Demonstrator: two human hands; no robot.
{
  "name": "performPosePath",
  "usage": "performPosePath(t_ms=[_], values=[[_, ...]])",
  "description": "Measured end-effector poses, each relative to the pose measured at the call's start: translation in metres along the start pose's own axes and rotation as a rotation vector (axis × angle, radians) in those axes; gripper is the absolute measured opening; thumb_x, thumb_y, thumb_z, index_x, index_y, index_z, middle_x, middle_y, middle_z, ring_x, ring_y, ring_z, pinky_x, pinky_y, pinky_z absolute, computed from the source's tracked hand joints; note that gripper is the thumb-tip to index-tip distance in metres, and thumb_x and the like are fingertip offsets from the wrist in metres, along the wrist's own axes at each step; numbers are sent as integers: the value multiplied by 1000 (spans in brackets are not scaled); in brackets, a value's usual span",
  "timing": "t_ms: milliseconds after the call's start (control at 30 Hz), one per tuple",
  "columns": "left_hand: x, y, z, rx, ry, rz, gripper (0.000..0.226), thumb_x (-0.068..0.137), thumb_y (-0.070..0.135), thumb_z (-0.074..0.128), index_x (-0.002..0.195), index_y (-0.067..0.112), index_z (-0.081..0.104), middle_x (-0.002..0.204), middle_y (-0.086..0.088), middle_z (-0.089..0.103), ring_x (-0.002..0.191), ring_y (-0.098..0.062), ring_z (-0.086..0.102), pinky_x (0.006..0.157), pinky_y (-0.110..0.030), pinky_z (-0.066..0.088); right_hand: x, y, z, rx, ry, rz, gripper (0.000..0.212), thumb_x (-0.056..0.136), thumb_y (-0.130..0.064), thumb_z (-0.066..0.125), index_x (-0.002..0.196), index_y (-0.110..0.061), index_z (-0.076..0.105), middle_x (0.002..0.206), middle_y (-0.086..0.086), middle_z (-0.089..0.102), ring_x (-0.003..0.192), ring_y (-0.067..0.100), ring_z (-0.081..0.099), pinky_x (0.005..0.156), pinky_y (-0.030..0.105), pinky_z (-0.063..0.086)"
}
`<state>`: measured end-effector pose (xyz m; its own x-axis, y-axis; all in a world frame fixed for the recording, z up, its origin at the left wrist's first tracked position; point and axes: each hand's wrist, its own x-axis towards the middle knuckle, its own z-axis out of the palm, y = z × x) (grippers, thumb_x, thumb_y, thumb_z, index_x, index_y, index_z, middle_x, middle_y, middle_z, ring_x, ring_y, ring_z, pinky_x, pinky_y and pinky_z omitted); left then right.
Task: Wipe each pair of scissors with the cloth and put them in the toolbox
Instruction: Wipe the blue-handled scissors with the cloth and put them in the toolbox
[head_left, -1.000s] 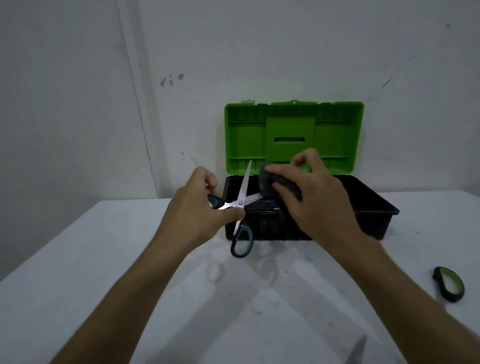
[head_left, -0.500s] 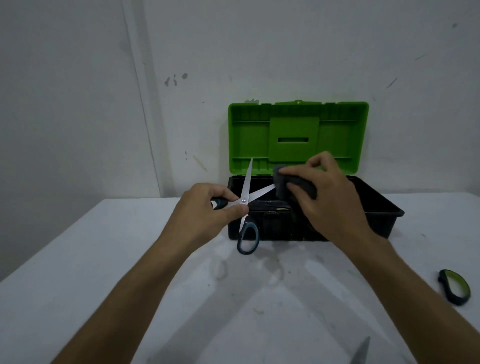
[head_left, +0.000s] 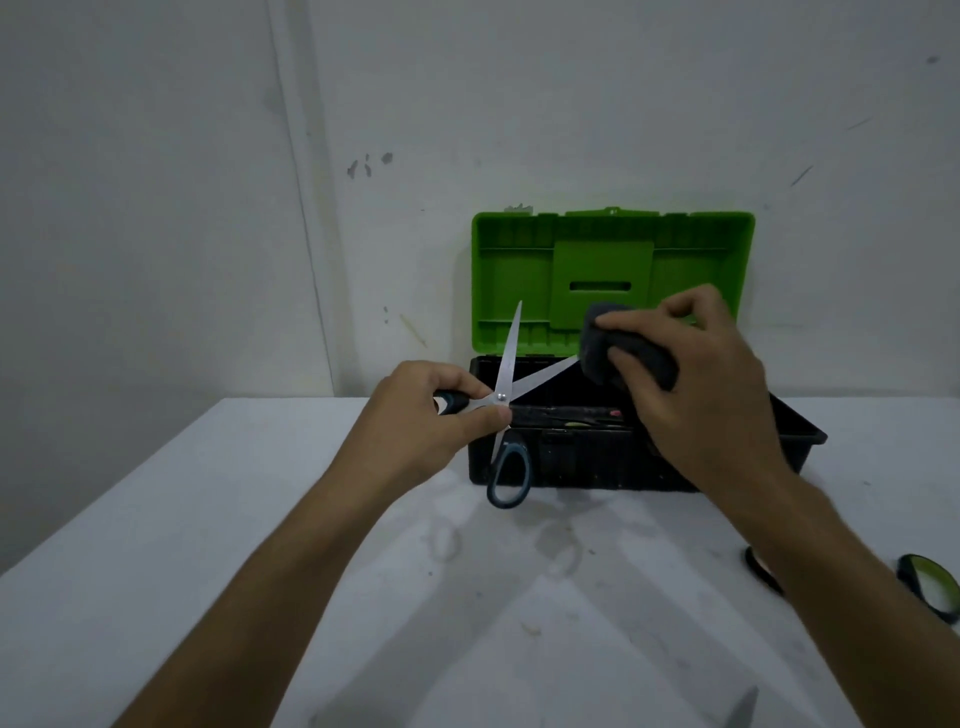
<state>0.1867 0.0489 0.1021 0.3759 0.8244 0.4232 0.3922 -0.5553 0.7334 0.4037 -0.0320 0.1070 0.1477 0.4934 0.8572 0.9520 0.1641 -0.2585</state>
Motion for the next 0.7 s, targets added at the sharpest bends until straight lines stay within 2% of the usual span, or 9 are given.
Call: performPosePath(t_ms=[100, 133, 233, 333, 433, 500, 600, 700], values=[[1, 1, 2, 59, -5, 16, 18, 77, 42, 77, 85, 26, 75, 65, 16, 61, 48, 8, 50, 45, -8, 32, 0, -12, -6, 136, -54, -44, 30, 87, -24, 72, 117, -28, 71, 101, -4, 45, 87, 3, 46, 76, 9, 39], [1, 2, 2, 67, -15, 25, 17, 77, 42, 76, 83, 27, 74, 64, 16, 61, 49, 7, 51, 46, -9, 32, -3, -20, -4, 183, -105, -68, 31, 87, -25, 72, 117, -30, 72, 101, -5, 45, 87, 5, 48, 77, 11, 41], [1, 2, -4, 47, -37, 75, 13, 76, 42, 76, 76, 30, 73, 60, 19, 62, 52, 4, 52, 52, -14, 35, -11, -34, 9, 173, -210, -102, 29, 88, -29, 70, 117, -36, 70, 101, -8, 43, 83, 10, 54, 72, 27, 51], [3, -5, -10, 41, -18, 58, 15, 75, 42, 78, 78, 28, 75, 68, 13, 67, 59, -3, 54, 60, -23, 40, -7, -18, 15, 101, -147, 1, 29, 88, -26, 70, 116, -35, 70, 100, -7, 43, 82, 13, 55, 70, 29, 49], [5, -9, -12, -22, -3, -9, 14, 75, 39, 79, 77, 26, 75, 62, 16, 64, 55, -2, 51, 60, -22, 38, -1, -1, 9, 36, -97, 145, 27, 90, -25, 69, 116, -31, 69, 100, -5, 43, 83, 10, 49, 74, 25, 46], [6, -8, -13, -9, 61, -34, 12, 76, 38, 79, 75, 26, 75, 61, 15, 64, 55, -1, 52, 59, -20, 39, -1, -2, 7, 63, -123, 185, 27, 90, -25, 69, 115, -33, 68, 100, -5, 43, 84, 9, 48, 76, 22, 42], [6, -11, -20, 57, 185, -70, 13, 77, 39, 78, 77, 27, 73, 71, 11, 66, 63, -4, 56, 62, -24, 43, -4, -22, 12, 211, -310, 179, 26, 89, -32, 69, 113, -40, 67, 97, -12, 46, 88, 7, 52, 78, 18, 40], [6, -18, -27, 122, 252, -128, 13, 76, 40, 78, 76, 28, 71, 79, 9, 68, 74, -9, 61, 68, -29, 48, -14, -40, 19, 202, -693, 135, 29, 88, -40, 68, 117, -44, 65, 100, -18, 53, 91, 5, 56, 82, 24, 45]])
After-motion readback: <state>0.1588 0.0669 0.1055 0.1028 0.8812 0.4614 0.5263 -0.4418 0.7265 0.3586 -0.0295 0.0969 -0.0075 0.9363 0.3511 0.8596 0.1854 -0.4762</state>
